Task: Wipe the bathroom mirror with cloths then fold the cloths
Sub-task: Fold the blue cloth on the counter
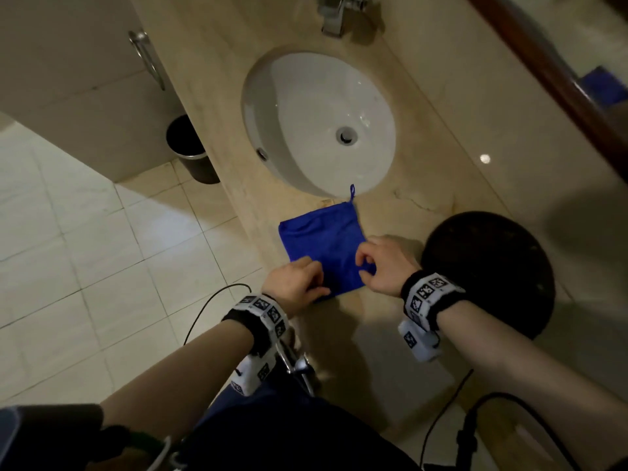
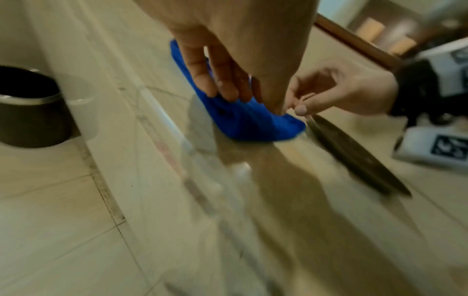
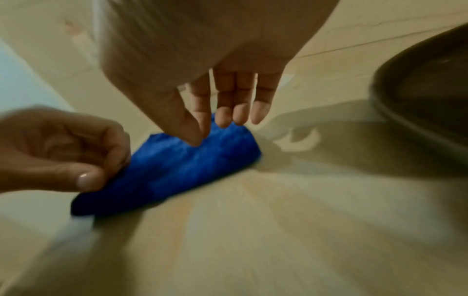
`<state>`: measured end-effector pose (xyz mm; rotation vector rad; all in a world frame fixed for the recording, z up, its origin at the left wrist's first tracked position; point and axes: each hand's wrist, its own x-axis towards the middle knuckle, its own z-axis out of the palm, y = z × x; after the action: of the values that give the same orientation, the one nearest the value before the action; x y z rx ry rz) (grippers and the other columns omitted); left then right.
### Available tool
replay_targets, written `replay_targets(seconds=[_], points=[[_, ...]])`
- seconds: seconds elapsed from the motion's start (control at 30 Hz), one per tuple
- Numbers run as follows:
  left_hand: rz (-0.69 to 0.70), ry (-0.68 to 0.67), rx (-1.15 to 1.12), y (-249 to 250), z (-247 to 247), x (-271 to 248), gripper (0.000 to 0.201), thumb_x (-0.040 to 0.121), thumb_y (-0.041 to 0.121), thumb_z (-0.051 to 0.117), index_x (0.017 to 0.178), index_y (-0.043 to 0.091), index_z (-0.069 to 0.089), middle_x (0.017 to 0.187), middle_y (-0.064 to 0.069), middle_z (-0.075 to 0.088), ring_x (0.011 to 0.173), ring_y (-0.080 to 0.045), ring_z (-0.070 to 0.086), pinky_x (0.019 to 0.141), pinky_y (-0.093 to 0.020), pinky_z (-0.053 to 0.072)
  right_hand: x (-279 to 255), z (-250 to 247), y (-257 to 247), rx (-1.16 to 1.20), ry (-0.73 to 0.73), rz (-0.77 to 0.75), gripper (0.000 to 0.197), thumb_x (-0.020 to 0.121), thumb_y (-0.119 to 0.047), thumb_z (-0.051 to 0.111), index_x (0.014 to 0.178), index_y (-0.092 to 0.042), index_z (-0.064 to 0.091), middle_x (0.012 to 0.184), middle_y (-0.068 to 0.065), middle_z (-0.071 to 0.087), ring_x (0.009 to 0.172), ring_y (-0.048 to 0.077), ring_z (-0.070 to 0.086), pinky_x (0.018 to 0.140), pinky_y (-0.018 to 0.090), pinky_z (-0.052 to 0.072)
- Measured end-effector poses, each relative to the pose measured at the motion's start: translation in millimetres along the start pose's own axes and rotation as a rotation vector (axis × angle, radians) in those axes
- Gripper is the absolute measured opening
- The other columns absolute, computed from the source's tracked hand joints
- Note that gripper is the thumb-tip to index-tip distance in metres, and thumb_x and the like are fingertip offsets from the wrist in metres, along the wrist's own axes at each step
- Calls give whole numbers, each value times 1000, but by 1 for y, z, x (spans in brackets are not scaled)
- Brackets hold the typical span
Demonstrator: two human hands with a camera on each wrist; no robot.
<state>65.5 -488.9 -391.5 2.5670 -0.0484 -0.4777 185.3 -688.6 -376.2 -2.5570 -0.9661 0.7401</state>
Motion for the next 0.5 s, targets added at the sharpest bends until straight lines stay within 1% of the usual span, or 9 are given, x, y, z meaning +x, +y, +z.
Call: replay_targets(seconds=[0.03, 0.07, 0.13, 0.2, 0.27, 0.33, 0.4, 0.47, 0.5], points=[[32, -54, 79, 5, 9, -7, 32, 86, 46, 59, 103, 21, 51, 103, 1, 51, 93, -20, 52, 74, -33, 44, -11, 6, 3, -104, -67, -2, 20, 72, -24, 65, 89, -26, 53, 91, -7, 46, 85, 14, 46, 72, 29, 42], [46, -61, 140, 8, 17, -11, 36, 85, 46, 59, 108, 19, 51, 108, -2, 51, 97, -21, 51, 77, -34, 44, -20, 13, 6, -177, -97, -2, 27, 71, -27, 63, 94, -28, 51, 97, -7, 46, 92, 15, 44, 76, 31, 44], [13, -14, 177, 15, 26, -17, 35, 87, 41, 58, 111, 16, 51, 111, -5, 50, 100, -24, 50, 77, -36, 43, -34, 26, 8, -241, -85, -2, 35, 71, -24, 61, 104, -26, 49, 107, -5, 45, 101, 17, 42, 81, 32, 45], [-39, 14, 168, 21, 27, -20, 26, 90, 31, 54, 110, 15, 50, 111, -5, 51, 101, -25, 50, 77, -36, 43, -40, 33, 2, -278, -34, 3, 33, 76, -16, 58, 108, -22, 50, 110, -1, 46, 105, 20, 43, 82, 31, 45], [-82, 2, 216, 28, 24, -22, 21, 93, 23, 48, 112, 14, 48, 112, -6, 50, 102, -26, 50, 76, -37, 45, -41, 35, -5, -321, 4, 1, 29, 81, -11, 56, 108, -19, 51, 110, 2, 48, 104, 23, 46, 82, 31, 44], [-119, -45, 279, 35, 24, -24, 22, 96, 18, 45, 117, 13, 45, 114, -7, 49, 105, -27, 50, 76, -37, 45, -42, 34, -12, -388, -17, 3, 28, 83, -10, 55, 110, -19, 50, 109, 3, 49, 103, 22, 48, 83, 30, 40], [-139, -141, 274, 39, 23, -25, 22, 95, 16, 45, 117, 13, 45, 115, -8, 50, 104, -27, 51, 80, -37, 47, -45, 32, -17, -441, -95, 4, 27, 84, -13, 55, 109, -19, 48, 108, 2, 50, 101, 21, 49, 83, 29, 40], [-118, -243, 198, 37, 18, -25, 20, 91, 18, 47, 111, 14, 48, 110, -9, 55, 98, -27, 55, 83, -40, 49, -49, 27, -22, -441, -210, 2, 21, 82, -18, 55, 101, -21, 46, 102, 1, 52, 96, 20, 50, 82, 30, 43], [-98, -287, 149, 36, 13, -25, 21, 89, 21, 50, 108, 16, 49, 106, -7, 58, 94, -26, 57, 83, -39, 50, -51, 23, -25, -417, -277, 11, 18, 80, -20, 55, 95, -22, 45, 99, 1, 53, 92, 20, 52, 79, 31, 46]])
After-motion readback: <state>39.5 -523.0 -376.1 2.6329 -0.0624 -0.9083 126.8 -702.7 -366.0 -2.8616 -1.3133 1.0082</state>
